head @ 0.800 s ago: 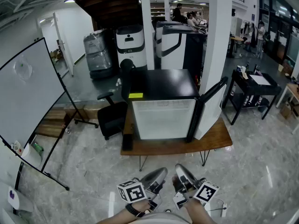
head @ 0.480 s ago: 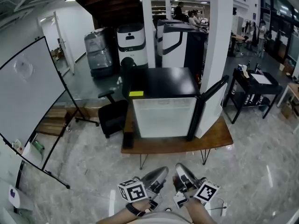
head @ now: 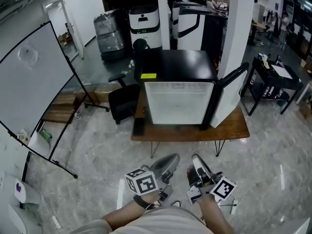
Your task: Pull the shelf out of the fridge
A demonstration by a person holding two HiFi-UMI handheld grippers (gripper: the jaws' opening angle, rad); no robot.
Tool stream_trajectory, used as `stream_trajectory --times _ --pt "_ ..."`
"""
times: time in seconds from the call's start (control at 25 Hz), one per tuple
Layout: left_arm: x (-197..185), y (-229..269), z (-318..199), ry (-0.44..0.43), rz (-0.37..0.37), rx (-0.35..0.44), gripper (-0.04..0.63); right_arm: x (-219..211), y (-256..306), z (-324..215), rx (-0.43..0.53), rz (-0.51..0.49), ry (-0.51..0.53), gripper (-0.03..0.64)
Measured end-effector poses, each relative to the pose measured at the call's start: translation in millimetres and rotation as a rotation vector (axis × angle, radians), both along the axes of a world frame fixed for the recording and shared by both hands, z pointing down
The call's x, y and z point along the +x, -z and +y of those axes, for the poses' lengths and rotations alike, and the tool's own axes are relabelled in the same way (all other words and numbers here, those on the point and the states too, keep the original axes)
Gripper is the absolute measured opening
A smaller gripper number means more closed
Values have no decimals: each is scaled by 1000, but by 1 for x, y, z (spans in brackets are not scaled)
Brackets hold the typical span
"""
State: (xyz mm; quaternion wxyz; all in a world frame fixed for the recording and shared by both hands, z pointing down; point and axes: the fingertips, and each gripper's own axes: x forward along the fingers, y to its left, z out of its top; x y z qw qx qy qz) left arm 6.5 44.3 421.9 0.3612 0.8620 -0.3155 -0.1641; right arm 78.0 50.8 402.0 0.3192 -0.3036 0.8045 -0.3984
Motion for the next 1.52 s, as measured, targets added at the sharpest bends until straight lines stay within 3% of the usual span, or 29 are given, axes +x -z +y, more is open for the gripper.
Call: stream_trajectory --times 0.92,1.2,1.52 --pt "8 -6 -55 185 -372 160 6 16 -13 -53 -11 39 52 21" --pt "-10 -21 -97 212 -413 166 6 1 -27 -92 -18 68 44 21" --pt "-24 -35 -176 150 -399 170 6 -16 -36 -175 -32 55 -25 21"
